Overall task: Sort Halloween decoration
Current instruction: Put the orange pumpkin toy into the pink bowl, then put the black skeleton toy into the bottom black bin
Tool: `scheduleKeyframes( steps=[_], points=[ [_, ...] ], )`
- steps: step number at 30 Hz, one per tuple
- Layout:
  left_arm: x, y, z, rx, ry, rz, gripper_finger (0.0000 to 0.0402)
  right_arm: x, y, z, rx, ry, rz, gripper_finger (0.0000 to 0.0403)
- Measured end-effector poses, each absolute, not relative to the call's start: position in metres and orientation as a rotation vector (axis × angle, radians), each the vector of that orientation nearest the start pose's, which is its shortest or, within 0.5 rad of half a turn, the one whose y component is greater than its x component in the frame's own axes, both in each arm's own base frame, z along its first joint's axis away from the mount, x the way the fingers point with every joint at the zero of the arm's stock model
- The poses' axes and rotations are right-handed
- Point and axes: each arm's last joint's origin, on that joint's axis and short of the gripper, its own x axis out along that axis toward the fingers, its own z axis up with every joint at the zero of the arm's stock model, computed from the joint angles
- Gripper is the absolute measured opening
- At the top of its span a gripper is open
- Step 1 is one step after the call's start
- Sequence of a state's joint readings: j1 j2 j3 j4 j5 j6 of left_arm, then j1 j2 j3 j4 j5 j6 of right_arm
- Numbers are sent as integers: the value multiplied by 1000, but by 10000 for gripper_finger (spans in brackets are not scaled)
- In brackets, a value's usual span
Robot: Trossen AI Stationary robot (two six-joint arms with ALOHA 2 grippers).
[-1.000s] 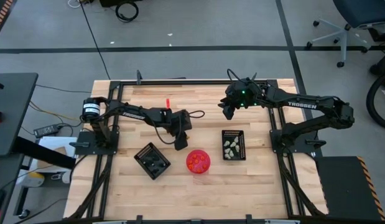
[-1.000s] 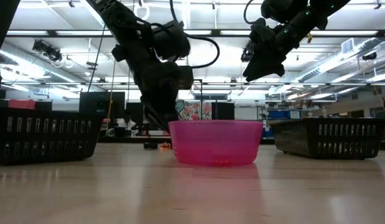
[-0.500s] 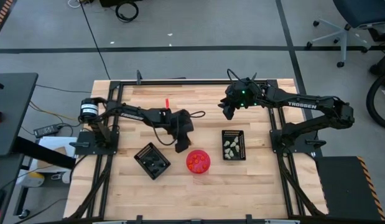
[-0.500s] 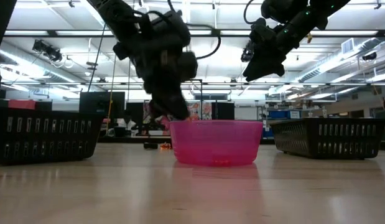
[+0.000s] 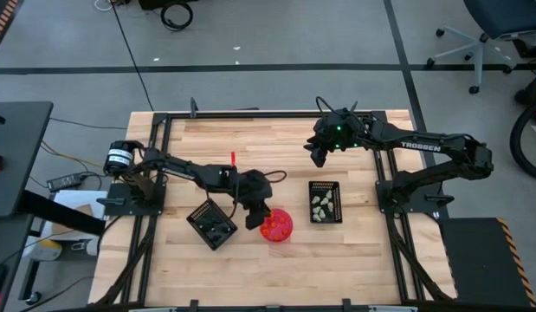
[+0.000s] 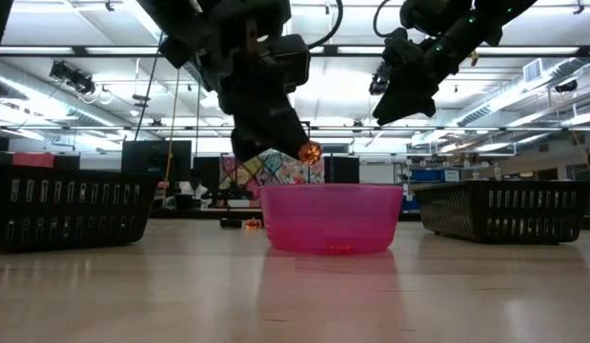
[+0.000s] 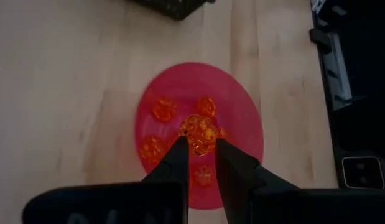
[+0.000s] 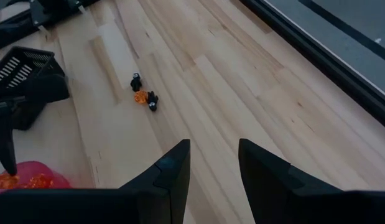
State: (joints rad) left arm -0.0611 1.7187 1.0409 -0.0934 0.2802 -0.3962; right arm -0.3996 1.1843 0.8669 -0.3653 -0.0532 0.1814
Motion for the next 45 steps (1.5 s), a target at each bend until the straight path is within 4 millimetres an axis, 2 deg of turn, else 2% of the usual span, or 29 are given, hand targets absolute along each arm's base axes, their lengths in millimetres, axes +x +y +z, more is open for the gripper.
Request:
scheduleKeyframes(
  steps=[11,14,24,28,35,39,45],
  points=[
    [359,-54,173,-513,894,-131,47,231,-95,271,324,594,-370,140],
    [363,-58,176,-510,894,-131,47,231,-94,271,329,596,-360,140],
    [364,-58,178,-498,899,-114,60,232,-90,271,327,601,-337,140],
    [357,-43,186,-479,929,-83,58,233,-88,270,326,606,-329,140],
    [336,0,214,-271,935,30,42,233,-88,270,343,606,-334,140],
    [317,31,208,-169,1099,185,46,233,-88,270,358,607,-338,140],
    [300,69,203,-28,1229,160,92,232,-88,270,361,608,-343,140]
  ],
)
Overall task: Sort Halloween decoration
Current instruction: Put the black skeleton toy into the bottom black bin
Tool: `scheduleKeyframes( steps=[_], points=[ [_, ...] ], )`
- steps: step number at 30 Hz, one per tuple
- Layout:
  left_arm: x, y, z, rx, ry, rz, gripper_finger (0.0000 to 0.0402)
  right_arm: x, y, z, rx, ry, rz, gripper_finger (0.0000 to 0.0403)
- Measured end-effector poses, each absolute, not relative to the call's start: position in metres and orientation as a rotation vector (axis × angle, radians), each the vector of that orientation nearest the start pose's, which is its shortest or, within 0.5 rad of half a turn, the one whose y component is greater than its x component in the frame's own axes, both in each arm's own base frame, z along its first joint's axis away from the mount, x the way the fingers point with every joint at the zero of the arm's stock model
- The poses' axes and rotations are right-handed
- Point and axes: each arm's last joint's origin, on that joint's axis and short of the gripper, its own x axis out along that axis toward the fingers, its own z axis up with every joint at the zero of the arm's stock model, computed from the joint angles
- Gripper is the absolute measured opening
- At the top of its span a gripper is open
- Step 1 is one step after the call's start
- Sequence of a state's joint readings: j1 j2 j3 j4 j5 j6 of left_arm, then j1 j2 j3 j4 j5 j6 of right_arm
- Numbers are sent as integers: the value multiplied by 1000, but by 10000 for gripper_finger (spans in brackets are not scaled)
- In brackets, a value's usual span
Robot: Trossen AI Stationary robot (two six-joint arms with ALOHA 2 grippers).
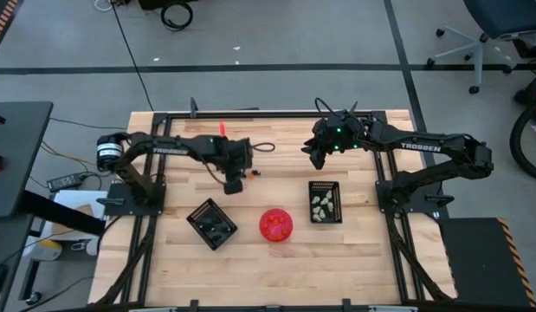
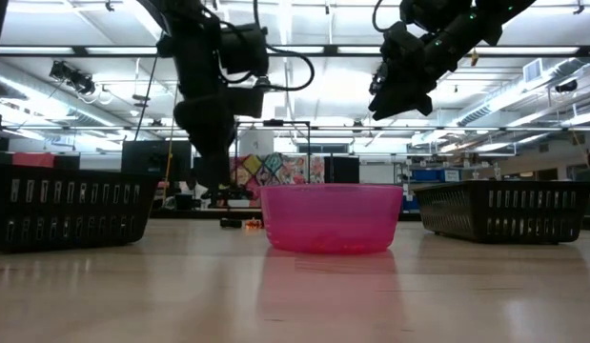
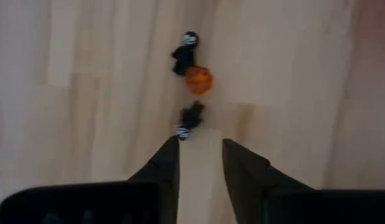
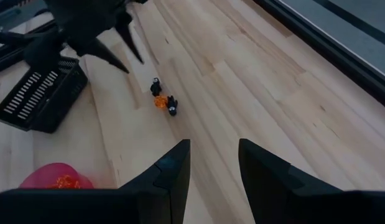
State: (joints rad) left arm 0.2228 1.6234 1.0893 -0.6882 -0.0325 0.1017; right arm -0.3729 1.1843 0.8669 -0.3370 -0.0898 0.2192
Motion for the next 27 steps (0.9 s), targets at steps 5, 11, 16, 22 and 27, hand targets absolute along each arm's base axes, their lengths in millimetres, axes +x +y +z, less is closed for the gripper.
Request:
scheduleKeyframes(
  steps=[5,11,16,22,27],
  points=[
    [297,89,200,31,1236,102,142,232,-89,270,379,603,-367,140],
    [302,97,181,38,1275,7,164,232,-89,270,396,600,-376,140],
    [312,91,169,108,1266,-51,161,232,-89,270,395,601,-377,140],
    [318,80,157,196,1317,-46,160,232,-89,270,396,602,-377,140],
    [323,76,154,234,1315,-17,160,232,-89,270,395,603,-377,140]
  ],
)
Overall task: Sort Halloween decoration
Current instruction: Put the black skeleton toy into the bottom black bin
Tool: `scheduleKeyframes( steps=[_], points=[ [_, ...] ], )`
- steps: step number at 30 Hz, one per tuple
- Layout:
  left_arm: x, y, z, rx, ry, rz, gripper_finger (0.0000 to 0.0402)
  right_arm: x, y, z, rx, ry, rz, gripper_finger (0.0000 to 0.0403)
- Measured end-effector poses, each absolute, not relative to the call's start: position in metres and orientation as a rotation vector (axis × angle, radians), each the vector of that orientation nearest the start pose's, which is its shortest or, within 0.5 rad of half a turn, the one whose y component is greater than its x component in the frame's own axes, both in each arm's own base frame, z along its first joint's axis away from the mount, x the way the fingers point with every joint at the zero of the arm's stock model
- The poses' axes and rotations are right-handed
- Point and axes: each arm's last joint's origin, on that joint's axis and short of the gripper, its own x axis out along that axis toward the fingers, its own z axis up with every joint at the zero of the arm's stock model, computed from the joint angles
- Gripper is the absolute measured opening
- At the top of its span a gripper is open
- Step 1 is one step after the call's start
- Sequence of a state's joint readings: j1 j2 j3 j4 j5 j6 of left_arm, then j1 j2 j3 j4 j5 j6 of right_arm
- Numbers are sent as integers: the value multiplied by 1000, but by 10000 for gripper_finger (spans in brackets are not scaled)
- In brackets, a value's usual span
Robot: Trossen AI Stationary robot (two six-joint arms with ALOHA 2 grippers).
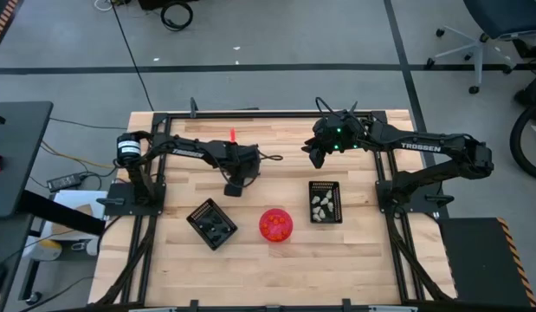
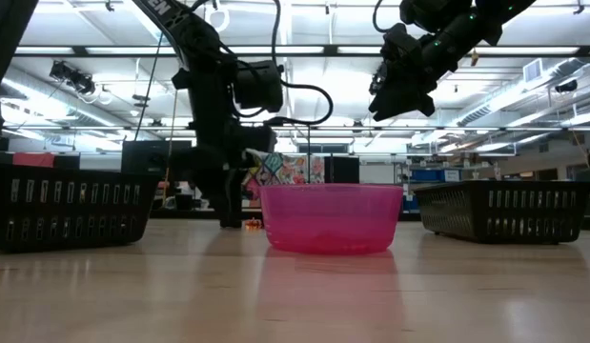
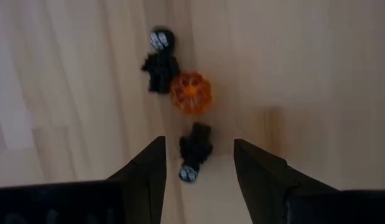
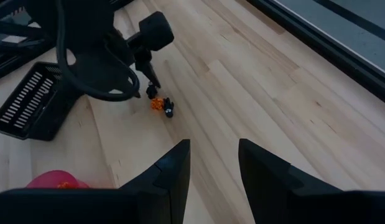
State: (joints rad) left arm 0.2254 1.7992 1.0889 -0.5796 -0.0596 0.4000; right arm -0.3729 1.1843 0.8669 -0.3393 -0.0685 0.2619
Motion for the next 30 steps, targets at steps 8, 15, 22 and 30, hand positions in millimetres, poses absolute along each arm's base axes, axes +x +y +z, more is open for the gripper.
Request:
scheduleKeyframes(
  steps=[8,15,22,30],
  points=[
    [326,78,142,165,1337,18,140,232,-89,269,394,607,-376,140],
    [327,77,140,173,1343,26,59,231,-88,268,396,618,-376,140],
    [325,75,145,88,1333,86,9,231,-88,268,396,618,-375,140],
    [312,68,181,-20,1291,17,9,231,-88,268,375,621,-368,140]
  ],
)
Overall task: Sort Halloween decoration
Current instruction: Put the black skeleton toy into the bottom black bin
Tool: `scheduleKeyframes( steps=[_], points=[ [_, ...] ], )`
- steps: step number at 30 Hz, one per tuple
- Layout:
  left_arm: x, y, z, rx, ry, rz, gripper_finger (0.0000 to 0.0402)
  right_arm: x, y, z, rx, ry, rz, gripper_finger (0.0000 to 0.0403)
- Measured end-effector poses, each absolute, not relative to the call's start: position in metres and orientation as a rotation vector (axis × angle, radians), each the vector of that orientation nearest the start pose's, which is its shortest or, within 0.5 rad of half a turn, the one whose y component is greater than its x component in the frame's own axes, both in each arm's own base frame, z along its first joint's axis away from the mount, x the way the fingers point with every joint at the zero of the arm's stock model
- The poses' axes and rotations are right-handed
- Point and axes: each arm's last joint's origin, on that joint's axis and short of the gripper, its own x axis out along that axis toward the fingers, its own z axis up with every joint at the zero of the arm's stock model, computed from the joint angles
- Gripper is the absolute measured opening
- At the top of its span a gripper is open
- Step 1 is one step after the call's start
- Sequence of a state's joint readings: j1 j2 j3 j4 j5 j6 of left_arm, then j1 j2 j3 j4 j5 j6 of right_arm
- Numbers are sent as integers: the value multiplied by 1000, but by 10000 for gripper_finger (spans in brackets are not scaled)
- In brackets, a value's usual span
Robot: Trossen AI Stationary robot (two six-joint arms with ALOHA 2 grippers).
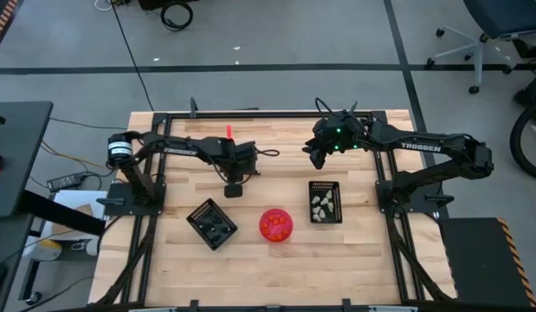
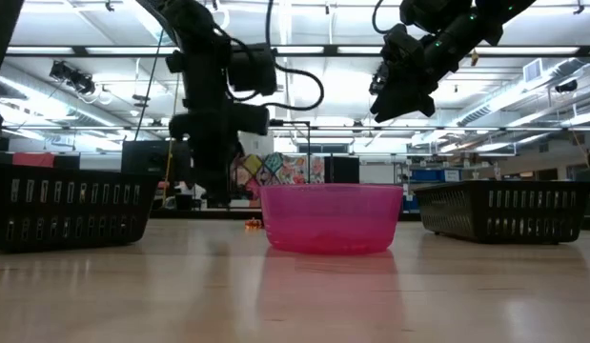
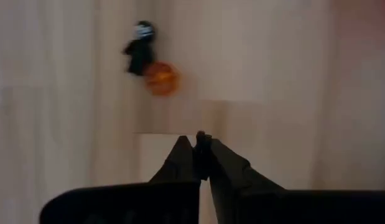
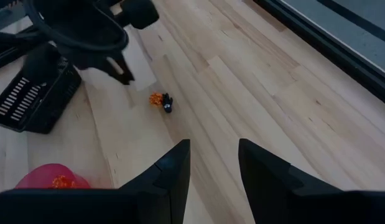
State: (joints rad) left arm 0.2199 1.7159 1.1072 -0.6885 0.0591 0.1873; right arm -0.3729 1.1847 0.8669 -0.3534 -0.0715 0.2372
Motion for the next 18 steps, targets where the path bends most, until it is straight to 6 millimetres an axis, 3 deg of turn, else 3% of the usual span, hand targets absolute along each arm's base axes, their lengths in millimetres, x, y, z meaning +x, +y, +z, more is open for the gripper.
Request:
scheduleKeyframes(
  steps=[10,18],
  points=[
    [289,20,227,-203,1243,-129,9,233,-89,270,340,600,-356,140],
    [275,-35,233,-184,1332,-253,9,235,-90,273,316,570,-348,140]
  ],
)
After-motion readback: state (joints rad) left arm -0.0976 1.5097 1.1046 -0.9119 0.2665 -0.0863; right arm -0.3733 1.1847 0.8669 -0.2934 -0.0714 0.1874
